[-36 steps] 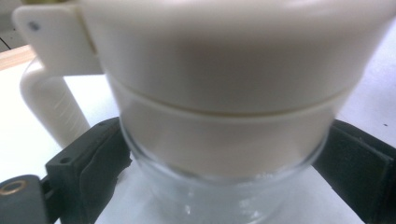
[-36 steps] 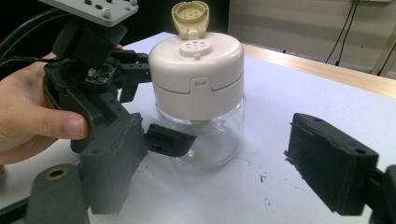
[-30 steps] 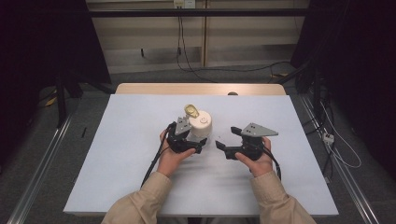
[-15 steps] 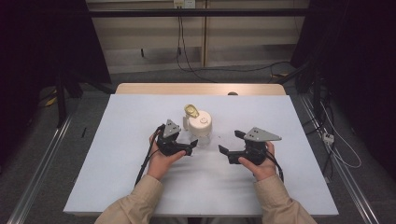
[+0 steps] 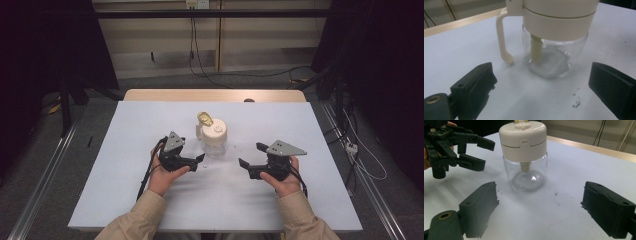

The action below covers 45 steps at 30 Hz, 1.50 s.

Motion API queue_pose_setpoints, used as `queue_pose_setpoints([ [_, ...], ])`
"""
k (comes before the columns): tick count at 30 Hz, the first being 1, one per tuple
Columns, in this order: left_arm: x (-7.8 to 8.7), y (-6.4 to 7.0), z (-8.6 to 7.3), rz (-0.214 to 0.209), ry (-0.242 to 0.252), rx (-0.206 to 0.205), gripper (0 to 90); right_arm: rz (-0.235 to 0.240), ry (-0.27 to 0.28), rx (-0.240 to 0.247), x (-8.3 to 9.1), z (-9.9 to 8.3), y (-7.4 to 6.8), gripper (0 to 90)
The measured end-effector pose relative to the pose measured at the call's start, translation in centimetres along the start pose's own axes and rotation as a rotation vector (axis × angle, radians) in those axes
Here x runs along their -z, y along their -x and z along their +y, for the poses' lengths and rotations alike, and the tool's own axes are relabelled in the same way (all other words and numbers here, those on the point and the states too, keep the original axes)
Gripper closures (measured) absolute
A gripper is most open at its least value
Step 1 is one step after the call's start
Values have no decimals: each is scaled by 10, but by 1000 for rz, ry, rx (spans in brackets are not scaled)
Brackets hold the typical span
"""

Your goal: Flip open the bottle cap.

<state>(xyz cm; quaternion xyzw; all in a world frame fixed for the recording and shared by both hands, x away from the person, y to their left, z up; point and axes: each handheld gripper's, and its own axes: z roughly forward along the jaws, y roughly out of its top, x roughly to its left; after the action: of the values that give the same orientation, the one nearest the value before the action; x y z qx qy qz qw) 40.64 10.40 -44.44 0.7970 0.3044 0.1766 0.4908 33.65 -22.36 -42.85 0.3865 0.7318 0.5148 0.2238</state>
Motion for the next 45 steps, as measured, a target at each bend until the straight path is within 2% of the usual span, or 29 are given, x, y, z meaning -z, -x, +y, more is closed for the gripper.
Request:
queue_pose_setpoints([
  [3, 4, -2, -1, -4, -13, 5, 58, -6, 1, -6, 4, -2, 1, 115],
  [10, 14, -5, -6, -10, -11, 7, 59, -15, 0, -6, 13, -8, 4, 115],
  [11, 16, -5, -7, -12, -10, 18, 59, -14, 1, -11, 15, -9, 5, 115],
  [17, 24, -9, -9, -7, -5, 16, 59, -20, 8, -27, 25, -16, 8, 115],
  [18, 26, -10, -10, -3, -9, 5, 59, -19, 9, -32, 26, -17, 9, 115],
  [19, 27, -10, -10, -4, -2, 16, 59, -20, 8, -34, 28, -18, 9, 115],
  [23, 31, -11, -12, -4, -9, 12, 59, -22, 6, -32, 33, -22, 9, 117],
  [29, 37, -14, -15, 2, -1, 22, 59, -31, -13, -26, 38, -27, 10, 117],
  [30, 38, -15, -15, 9, -5, 14, 59, -29, -13, -27, 39, -28, 10, 118],
  [32, 40, -16, -16, 7, 0, 32, 59, -30, -14, -36, 40, -30, 12, 118],
  [35, 43, -17, -17, 6, -4, 15, 59, -35, -13, -36, 42, -31, 12, 118],
  [39, 47, -18, -18, 6, 5, 29, 60, -43, -17, -38, 45, -33, 14, 118],
  [45, 54, -22, -20, 18, 2, 28, 60, -44, -28, -37, 48, -37, 15, 118],
])
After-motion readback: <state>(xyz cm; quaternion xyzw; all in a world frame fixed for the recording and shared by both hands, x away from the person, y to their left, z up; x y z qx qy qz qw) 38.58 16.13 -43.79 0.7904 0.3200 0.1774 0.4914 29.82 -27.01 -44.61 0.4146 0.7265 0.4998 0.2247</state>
